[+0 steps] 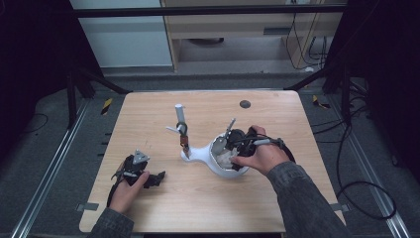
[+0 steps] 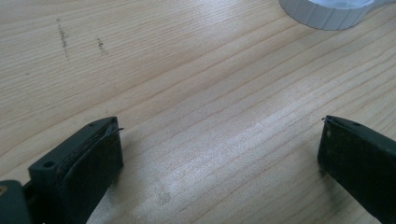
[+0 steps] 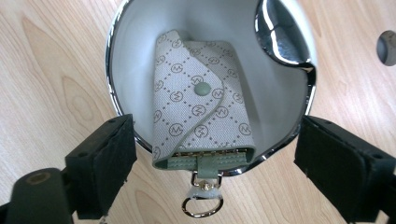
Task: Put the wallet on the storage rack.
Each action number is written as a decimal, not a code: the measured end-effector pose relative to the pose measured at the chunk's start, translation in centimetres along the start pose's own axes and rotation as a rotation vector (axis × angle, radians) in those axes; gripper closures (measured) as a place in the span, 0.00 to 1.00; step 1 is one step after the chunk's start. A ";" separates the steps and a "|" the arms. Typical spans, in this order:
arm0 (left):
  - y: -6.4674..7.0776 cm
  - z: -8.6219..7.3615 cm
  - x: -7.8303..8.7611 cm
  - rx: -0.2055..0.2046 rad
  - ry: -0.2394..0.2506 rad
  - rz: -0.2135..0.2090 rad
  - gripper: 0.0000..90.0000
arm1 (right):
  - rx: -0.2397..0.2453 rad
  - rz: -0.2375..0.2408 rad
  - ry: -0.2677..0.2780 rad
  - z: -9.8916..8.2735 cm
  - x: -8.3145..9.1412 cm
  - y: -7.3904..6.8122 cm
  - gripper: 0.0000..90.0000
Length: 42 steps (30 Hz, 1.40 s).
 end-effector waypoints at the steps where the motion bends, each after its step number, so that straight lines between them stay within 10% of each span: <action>1: 0.0 0.0 0.0 0.000 0.000 0.000 0.00 | -0.002 -0.002 0.008 0.0 0.2 0.0 0.13; 21: 0.0 0.0 0.0 -0.002 -0.002 0.000 0.00 | -0.070 -0.070 0.160 -3.1 2.6 1.4 0.06; 42: 0.0 0.0 0.0 -0.005 -0.005 0.000 0.00 | -0.331 -0.198 0.316 -10.5 2.4 4.3 0.10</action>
Point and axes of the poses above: each handheld gripper's, and its own axes: x roughly backward along the jaws, z roughly out of its top, y roughly to its right, the point moved 3 cm from there along -x, roughly forward along the jaws, and after that the axes turned 6 degrees about y, right-handed, at the moved point
